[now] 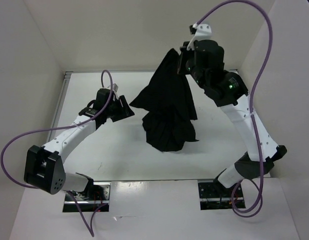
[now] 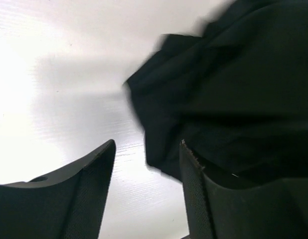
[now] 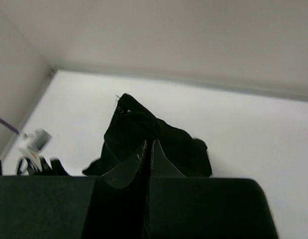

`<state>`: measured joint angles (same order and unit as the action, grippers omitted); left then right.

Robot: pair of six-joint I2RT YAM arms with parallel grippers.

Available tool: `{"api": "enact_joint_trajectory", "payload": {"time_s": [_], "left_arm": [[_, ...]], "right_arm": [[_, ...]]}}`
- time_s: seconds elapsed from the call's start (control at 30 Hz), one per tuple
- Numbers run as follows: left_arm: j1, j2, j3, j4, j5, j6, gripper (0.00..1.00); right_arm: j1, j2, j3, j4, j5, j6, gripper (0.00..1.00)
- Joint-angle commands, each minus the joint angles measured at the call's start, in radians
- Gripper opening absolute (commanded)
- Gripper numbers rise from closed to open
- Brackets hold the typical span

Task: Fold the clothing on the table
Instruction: Flatten the skirt out

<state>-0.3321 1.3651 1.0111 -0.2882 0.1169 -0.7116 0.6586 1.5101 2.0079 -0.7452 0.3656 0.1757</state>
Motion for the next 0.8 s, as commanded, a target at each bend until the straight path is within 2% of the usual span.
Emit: {"api": "enact_joint_trajectory", "payload": {"time_s": [0.0,0.23,0.33,0.53,0.63,0.77], "left_arm": [[0.005,-0.061,-0.014,-0.002,-0.029,-0.005,0.64],[0.050,-0.162,-0.060,-0.023,-0.039,-0.014,0.65],[0.077,-0.211,-0.080,-0.043,-0.048,-0.023,0.66],[0.163,-0.331,-0.124,-0.081,-0.080,-0.023,0.68],[0.211,-0.395,-0.134,-0.106,-0.080,-0.023,0.69],[0.243,-0.451,-0.124,-0.152,-0.080,-0.005,0.69]], "right_arm": [[0.045,0.083,0.169,0.015,0.101,0.021,0.00],[0.186,0.271,0.253,-0.095,-0.075,-0.009,0.00],[0.260,0.280,0.288,-0.141,-0.128,-0.008,0.00],[0.322,0.234,0.534,-0.266,-0.200,0.028,0.00],[0.322,0.255,0.725,-0.331,-0.182,0.053,0.00],[0.300,0.295,0.781,-0.332,-0.099,0.084,0.00]]}}
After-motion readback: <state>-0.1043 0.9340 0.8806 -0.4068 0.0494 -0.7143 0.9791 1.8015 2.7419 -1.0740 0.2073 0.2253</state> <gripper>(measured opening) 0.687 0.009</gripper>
